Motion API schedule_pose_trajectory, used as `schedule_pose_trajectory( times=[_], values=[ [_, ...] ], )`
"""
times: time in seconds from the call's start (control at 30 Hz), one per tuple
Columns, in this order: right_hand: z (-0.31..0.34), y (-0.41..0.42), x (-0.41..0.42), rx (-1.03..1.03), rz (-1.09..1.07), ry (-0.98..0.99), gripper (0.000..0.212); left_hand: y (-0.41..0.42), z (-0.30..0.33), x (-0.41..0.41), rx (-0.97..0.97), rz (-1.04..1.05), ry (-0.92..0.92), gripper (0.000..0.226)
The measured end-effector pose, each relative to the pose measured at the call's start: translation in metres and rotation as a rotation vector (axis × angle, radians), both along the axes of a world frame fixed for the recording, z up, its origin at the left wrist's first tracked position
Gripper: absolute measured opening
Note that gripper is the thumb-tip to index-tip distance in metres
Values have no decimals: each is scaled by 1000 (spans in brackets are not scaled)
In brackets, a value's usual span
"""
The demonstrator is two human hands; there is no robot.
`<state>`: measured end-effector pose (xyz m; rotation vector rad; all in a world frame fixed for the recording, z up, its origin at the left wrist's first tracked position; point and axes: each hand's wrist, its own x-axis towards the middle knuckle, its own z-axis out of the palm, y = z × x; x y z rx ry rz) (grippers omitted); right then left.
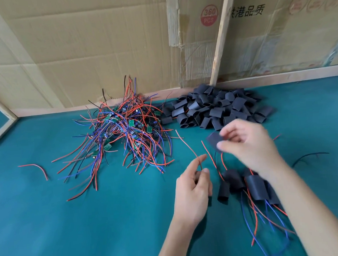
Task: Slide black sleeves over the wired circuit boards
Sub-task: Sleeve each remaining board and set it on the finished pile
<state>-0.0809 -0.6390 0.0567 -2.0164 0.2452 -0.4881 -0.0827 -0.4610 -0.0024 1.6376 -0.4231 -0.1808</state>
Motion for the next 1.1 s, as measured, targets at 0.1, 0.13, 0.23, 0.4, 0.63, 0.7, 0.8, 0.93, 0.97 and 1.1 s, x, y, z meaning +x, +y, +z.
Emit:
schedule_pose_trajectory(
  times=[0.1, 0.13, 0.23, 0.4, 0.63, 0.7, 0.8, 0.93, 0.97, 1.1],
  values=[
    [-9, 35, -13, 41, 194, 55, 32, 0, 1, -1, 12, 10, -13, 29],
    [-12, 39, -16, 56, 206, 55, 34, -1, 2, -2, 16, 13, -19, 27],
    [-15, 36, -22, 160, 245, 58, 31, -1, 2, -5, 39, 16, -43, 22],
    [-16, 27, -28, 298, 290, 66, 33, -3, 0, -5, 115, -3, -94, 15],
    [-10, -6, -27, 714, -13, -157, 45, -6, -7, -5, 189, -39, -157, 36],
    [-8, -12, -28, 825, -140, -240, 38, -8, -7, -7, 259, -45, -222, 36],
    [-7, -11, -27, 863, -259, -330, 24, -10, -4, -12, 378, -72, -323, 38],
    [-3, -6, -25, 846, -315, -382, 16, -10, -6, -12, 452, -67, -374, 39],
    [-2, -6, -25, 835, -309, -387, 15, -10, -6, -12, 474, -66, -387, 40],
    [-2, -1, -27, 758, -218, -351, 15, -12, -6, -12, 527, -54, -400, 41]
  ],
)
